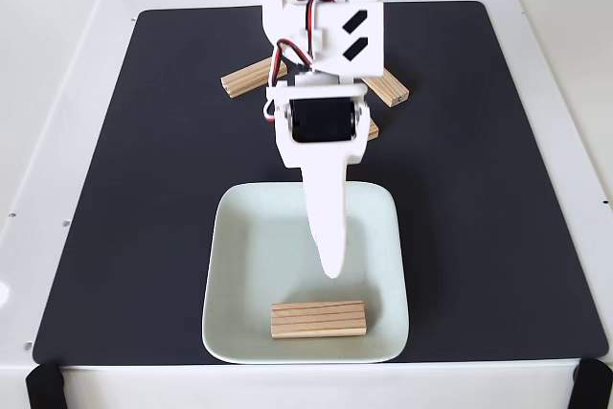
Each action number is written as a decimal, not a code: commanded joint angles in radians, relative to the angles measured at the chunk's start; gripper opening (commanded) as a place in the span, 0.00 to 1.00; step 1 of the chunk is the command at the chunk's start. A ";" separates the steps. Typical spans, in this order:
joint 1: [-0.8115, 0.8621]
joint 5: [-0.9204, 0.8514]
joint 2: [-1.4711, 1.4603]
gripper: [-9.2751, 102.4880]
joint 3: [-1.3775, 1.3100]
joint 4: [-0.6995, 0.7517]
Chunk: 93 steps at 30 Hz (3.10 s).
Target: Pick up the wooden block and place them on the plate.
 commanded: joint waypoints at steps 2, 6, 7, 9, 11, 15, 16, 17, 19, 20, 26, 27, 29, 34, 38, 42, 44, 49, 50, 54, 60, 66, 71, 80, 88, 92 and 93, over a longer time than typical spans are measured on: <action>-0.002 -0.011 0.354 0.40 0.307 0.038; 0.002 -0.040 0.632 0.40 0.661 0.032; 0.000 -0.083 0.698 0.40 0.746 0.032; 0.000 -0.164 0.821 0.40 0.904 0.032; 0.005 -0.225 0.931 0.40 1.032 0.032; 0.006 -0.330 1.106 0.39 1.223 0.049; 0.006 -0.360 1.146 0.37 1.261 0.057; 0.006 -0.397 1.184 0.34 1.293 0.077; 0.006 -0.482 1.253 0.27 1.345 0.143; 0.006 -0.518 1.281 0.24 1.358 0.189; 0.049 -0.578 1.348 0.18 1.358 0.402; 0.058 -0.581 1.350 0.17 1.358 0.420; 0.086 -0.581 1.356 0.16 1.356 0.443; 0.110 -0.583 1.356 0.08 1.312 0.517; 0.126 -0.583 1.351 0.08 1.347 0.528; 0.155 -0.598 1.347 0.08 1.447 0.423; 0.178 -0.650 1.347 0.08 1.539 0.318; 0.268 -0.793 1.348 0.08 1.738 0.083; 0.281 -0.816 1.347 0.08 1.761 0.057; 0.316 -0.865 1.345 0.08 1.796 0.018; 0.360 -0.867 1.304 0.11 1.772 0.029; 0.400 -0.870 1.244 0.37 1.735 0.032; 0.402 -0.923 1.233 0.43 1.733 0.032; 0.402 -0.925 1.230 0.40 1.750 0.032; 0.405 -0.923 1.187 0.40 1.750 0.031; 0.425 -0.923 1.127 0.40 1.732 0.018; 0.425 -0.923 1.111 0.40 1.729 0.017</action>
